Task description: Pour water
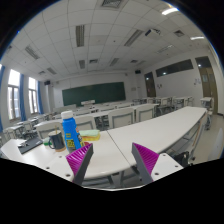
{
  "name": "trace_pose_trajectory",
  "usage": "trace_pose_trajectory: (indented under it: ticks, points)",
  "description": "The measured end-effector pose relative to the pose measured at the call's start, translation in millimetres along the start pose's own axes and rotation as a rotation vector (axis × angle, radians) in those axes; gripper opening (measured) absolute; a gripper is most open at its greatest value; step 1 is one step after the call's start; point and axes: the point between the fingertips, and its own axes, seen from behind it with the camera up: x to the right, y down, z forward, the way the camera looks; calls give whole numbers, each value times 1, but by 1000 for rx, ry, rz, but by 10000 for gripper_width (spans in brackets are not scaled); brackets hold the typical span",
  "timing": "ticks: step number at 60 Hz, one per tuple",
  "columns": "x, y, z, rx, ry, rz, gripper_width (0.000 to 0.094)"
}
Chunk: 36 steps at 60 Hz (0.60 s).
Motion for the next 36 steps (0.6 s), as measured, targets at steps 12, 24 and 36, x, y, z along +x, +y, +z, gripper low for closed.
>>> trace_pose_trajectory:
  ticks: [12,24,36]
  points:
    - [-59,-9,-5,-7,-104,-40,830]
    - [-105,15,37,-6,-231,-114,825]
    - [-141,21,90,6,-231,-122,818]
